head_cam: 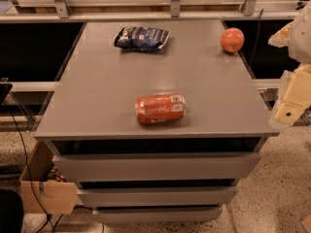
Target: Move coke can near blue chip bag
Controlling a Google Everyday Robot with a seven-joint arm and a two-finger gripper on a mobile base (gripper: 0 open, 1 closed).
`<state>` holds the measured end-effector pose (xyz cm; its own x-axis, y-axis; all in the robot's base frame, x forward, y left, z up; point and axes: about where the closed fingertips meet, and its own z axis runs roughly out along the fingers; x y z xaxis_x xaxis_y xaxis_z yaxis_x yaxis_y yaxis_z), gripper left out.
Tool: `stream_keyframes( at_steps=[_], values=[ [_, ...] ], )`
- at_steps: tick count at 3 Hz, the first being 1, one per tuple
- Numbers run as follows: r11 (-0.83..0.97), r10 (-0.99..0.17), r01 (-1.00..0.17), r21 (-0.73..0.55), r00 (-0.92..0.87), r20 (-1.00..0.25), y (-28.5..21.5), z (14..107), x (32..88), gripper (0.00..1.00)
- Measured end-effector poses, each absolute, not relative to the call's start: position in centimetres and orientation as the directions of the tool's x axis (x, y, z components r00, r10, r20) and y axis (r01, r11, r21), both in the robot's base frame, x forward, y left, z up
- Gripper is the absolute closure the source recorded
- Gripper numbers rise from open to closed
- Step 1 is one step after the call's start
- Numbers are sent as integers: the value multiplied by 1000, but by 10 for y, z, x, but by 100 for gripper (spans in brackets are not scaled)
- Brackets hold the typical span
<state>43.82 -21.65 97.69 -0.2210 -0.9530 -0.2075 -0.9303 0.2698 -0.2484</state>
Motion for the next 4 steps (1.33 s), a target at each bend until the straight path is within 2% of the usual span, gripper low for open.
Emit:
stream_keyframes(
  at_steps=[1,2,4],
  values=[
    [270,-953,-930,-249,-221,-208,-216,977,438,0],
    [271,-942,-928,-257,-200,-271,-216,976,455,0],
    [223,-882,-939,-261,-81,-463,-176,949,492,0]
  ],
)
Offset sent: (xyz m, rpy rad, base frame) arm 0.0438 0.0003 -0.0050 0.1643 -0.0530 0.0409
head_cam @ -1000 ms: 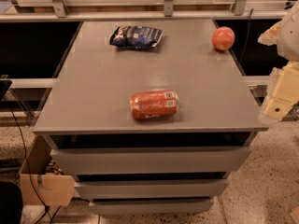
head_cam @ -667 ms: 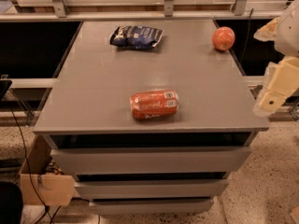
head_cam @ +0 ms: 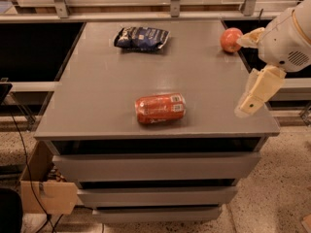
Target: Move coke can near blue chip bag
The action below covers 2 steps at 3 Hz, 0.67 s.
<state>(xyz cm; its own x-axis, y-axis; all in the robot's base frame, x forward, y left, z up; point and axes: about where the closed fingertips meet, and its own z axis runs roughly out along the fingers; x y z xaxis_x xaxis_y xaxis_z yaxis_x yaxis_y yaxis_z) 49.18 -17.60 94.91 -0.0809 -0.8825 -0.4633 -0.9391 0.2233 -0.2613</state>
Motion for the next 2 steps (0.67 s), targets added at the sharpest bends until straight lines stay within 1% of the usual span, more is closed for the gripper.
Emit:
stream_keyframes(
  at_steps=[1,2],
  values=[
    [223,-883,-939,-261,-81,-463,-176,949,492,0],
    [217,-854,-941,-260,-54,-517,-170,942,494,0]
  ],
)
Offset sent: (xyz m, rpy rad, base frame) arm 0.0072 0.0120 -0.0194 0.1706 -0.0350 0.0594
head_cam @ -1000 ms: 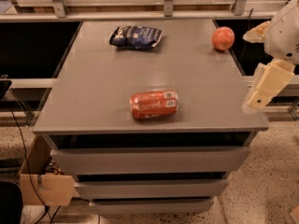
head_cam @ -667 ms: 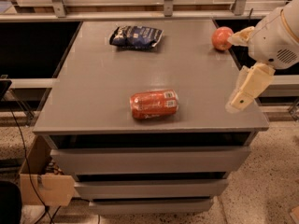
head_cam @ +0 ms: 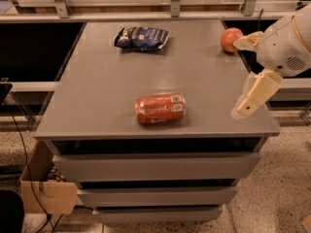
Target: Move coke can near blue chip bag
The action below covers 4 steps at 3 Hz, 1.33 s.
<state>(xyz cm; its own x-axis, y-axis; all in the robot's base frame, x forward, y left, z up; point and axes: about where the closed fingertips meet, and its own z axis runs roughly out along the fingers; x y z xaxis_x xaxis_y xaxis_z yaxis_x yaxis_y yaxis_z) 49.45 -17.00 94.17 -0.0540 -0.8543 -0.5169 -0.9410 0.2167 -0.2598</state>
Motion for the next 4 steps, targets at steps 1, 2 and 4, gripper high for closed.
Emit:
stream_keyframes(
  at_steps=[1,2,4],
  values=[
    [175,-789,-949,-262,24,-614,-145,926,500,0],
    [104,-708,-958,-268,118,-696,-112,912,507,0],
    [-20,-523,-964,-264,235,-819,-57,891,511,0]
  ],
)
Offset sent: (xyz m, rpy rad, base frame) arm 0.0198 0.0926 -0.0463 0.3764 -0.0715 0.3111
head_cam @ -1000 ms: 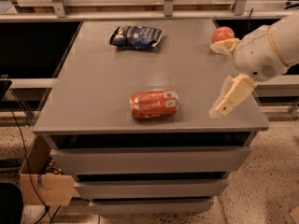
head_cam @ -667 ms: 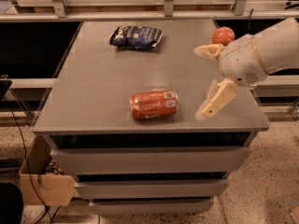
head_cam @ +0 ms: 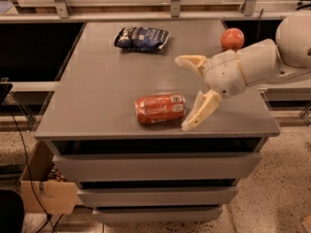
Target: Move coke can near blue chip bag
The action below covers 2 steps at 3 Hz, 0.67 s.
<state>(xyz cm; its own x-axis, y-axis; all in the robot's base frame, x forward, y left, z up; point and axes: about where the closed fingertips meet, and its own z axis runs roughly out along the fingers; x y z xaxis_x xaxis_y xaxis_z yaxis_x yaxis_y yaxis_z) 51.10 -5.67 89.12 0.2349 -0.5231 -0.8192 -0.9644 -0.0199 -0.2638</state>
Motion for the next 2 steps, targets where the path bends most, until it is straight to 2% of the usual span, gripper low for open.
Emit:
stream_keyframes(
  at_steps=[2],
  values=[
    [-91,-415,-973,-210,229,-881,-29,867,508,0]
  ],
)
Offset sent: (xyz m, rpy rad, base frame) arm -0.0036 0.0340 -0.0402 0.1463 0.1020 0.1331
